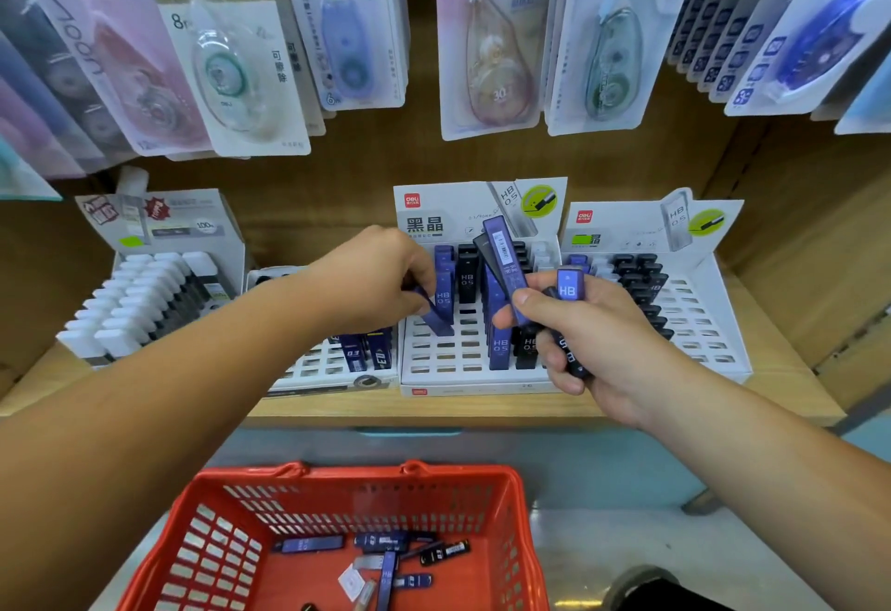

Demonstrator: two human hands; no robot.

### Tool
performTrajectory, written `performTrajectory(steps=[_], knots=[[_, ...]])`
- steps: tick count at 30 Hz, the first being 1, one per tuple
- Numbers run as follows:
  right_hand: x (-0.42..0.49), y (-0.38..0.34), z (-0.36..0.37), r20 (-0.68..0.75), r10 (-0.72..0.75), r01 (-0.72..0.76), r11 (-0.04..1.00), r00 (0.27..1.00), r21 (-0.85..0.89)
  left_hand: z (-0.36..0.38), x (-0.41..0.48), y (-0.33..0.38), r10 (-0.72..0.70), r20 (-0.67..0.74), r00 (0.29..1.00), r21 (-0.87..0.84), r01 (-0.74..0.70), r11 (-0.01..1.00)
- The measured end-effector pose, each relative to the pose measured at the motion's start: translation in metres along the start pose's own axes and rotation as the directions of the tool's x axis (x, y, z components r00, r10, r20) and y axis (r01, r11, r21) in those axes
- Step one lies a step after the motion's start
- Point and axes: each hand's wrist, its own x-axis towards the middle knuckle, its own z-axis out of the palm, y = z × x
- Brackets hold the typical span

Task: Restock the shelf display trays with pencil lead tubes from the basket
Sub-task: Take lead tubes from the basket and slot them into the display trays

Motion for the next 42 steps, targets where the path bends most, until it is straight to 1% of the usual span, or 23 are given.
performTrajectory(steps=[1, 3, 6, 10, 12, 13, 14, 15, 16, 17, 18, 19, 21, 23, 24, 25, 29, 31, 32, 34, 35, 38, 42], knots=[[0.000, 0.000, 0.000, 0.003, -0.002, 0.002, 1.000, 1.000, -0.005, 0.000, 0.002, 0.001, 0.000, -0.007, 1.000, 0.003, 0.000, 1.000], [0.001, 0.001, 0.000, 0.015, -0.003, 0.003, 1.000, 1.000, -0.019, 0.003, 0.006, 0.005, 0.002, -0.076, 0.997, -0.009, -0.003, 1.000], [0.001, 0.001, 0.000, 0.034, 0.005, -0.005, 1.000, 0.999, 0.002, 0.014, 0.011, 0.008, -0.052, -0.194, 0.980, -0.114, 0.030, 0.993], [-0.001, -0.001, 0.000, 0.030, 0.014, -0.015, 0.999, 0.999, 0.045, 0.029, 0.005, 0.004, -0.022, -0.246, 0.969, -0.131, -0.011, 0.991], [-0.001, -0.002, 0.000, 0.024, 0.015, -0.016, 0.999, 1.000, 0.048, 0.028, 0.001, 0.005, 0.007, -0.343, 0.939, -0.115, -0.049, 0.992], [-0.001, -0.003, 0.000, 0.022, 0.016, -0.017, 0.999, 1.000, 0.041, 0.026, -0.002, 0.008, -0.022, -0.396, 0.918, -0.170, -0.050, 0.984], [-0.002, -0.003, 0.001, 0.022, 0.015, -0.016, 0.999, 1.000, 0.030, 0.021, -0.005, 0.015, -0.094, -0.415, 0.905, -0.297, -0.037, 0.954], [-0.002, -0.003, 0.003, 0.022, 0.011, -0.011, 1.000, 1.000, 0.016, 0.017, -0.008, 0.023, -0.184, -0.374, 0.909, -0.454, -0.006, 0.891], [-0.002, -0.004, 0.004, 0.023, 0.002, -0.002, 1.000, 1.000, 0.000, 0.014, -0.009, 0.030, -0.258, -0.277, 0.926, -0.591, 0.048, 0.805], [-0.003, -0.004, 0.006, 0.025, -0.008, 0.009, 1.000, 1.000, -0.018, 0.014, -0.011, 0.037, -0.296, -0.168, 0.940, -0.682, 0.106, 0.724], [-0.003, -0.004, 0.008, 0.027, -0.019, 0.020, 0.999, 0.999, -0.036, 0.015, -0.013, 0.043, -0.298, -0.082, 0.951, -0.741, 0.141, 0.657], [-0.003, -0.004, 0.011, 0.029, -0.029, 0.030, 0.998, 0.999, -0.054, 0.017, -0.014, 0.048, -0.280, -0.036, 0.959, -0.792, 0.144, 0.593], [-0.002, -0.004, 0.015, 0.022, -0.030, 0.031, 0.999, 0.999, -0.041, 0.020, -0.016, 0.051, -0.290, -0.012, 0.957, -0.889, 0.122, 0.441], [0.000, -0.006, 0.015, -0.004, 0.002, -0.002, 0.998, 1.000, 0.060, 0.019, -0.018, 0.044, -0.347, 0.003, 0.938, -0.944, 0.117, 0.308], [0.001, -0.008, 0.013, -0.016, 0.019, -0.018, 0.994, 1.000, 0.108, 0.017, -0.020, 0.040, -0.363, 0.015, 0.931, -0.959, 0.115, 0.257], [0.002, -0.009, 0.012, -0.020, 0.032, -0.029, 0.991, 0.999, 0.132, 0.015, -0.022, 0.036, -0.369, 0.021, 0.929, -0.965, 0.115, 0.234], [-0.001, -0.012, 0.011, 0.004, 0.035, -0.035, 0.996, 0.999, 0.081, 0.007, -0.034, 0.026, -0.361, 0.061, 0.930, -0.938, 0.178, 0.298], [-0.004, -0.012, 0.013, 0.007, 0.025, -0.026, 0.999, 1.000, 0.040, 0.004, -0.042, 0.028, -0.309, 0.101, 0.946, -0.932, 0.198, 0.302], [-0.005, -0.013, 0.014, 0.008, 0.019, -0.019, 0.999, 1.000, 0.025, 0.003, -0.045, 0.030, -0.272, 0.117, 0.955, -0.922, 0.206, 0.327], [-0.004, -0.013, 0.014, 0.003, 0.012, -0.012, 1.000, 1.000, 0.009, 0.004, -0.045, 0.027, -0.224, 0.106, 0.969, -0.876, 0.197, 0.439], [-0.004, -0.012, 0.014, -0.002, 0.012, -0.012, 1.000, 1.000, 0.002, 0.005, -0.044, 0.025, -0.227, 0.092, 0.969, -0.854, 0.195, 0.483], [-0.003, -0.011, 0.012, -0.017, 0.007, -0.007, 1.000, 1.000, -0.010, 0.004, -0.042, 0.021, -0.271, 0.100, 0.957, -0.800, 0.239, 0.550], [-0.001, -0.008, 0.010, -0.021, -0.001, 0.001, 1.000, 1.000, -0.017, 0.004, -0.036, 0.017, -0.288, 0.095, 0.953, -0.646, 0.279, 0.711]])
